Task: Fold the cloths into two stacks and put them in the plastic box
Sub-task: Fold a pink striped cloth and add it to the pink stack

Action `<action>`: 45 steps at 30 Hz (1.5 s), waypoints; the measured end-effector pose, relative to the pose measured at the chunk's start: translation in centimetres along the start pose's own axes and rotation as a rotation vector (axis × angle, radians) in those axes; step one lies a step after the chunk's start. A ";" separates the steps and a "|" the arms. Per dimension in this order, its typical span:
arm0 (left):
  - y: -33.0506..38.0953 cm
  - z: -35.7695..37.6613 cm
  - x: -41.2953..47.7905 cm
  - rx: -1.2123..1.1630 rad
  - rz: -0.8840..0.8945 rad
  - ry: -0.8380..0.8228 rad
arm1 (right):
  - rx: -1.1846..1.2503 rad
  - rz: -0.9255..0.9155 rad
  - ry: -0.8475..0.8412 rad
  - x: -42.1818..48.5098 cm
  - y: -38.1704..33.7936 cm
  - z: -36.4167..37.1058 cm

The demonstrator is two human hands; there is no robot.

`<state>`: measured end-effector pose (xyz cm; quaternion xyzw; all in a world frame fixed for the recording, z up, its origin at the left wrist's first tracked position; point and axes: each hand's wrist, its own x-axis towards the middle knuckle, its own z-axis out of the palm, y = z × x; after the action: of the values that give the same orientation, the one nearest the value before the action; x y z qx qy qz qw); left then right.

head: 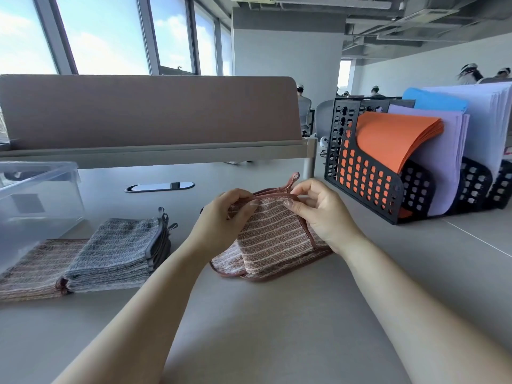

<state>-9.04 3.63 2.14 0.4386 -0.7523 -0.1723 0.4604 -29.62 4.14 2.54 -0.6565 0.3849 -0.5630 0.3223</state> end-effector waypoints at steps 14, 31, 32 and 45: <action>1.1 -0.4 -0.2 -0.157 -0.076 0.020 | -0.057 -0.008 0.045 0.0 -0.1 -0.4; 1.2 -0.6 -0.2 -0.243 -0.123 0.059 | -0.136 0.023 0.011 0.0 -0.4 -0.9; 1.3 -0.6 -0.2 -0.240 -0.123 0.063 | -0.144 0.021 0.008 0.0 -0.4 -0.9; 1.5 -0.3 -0.4 -0.230 -0.121 0.081 | -0.036 -0.021 0.030 0.0 -0.6 -0.6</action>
<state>-9.46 4.81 3.10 0.4342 -0.6804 -0.2670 0.5264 -30.12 4.46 3.08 -0.6578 0.3930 -0.5689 0.2986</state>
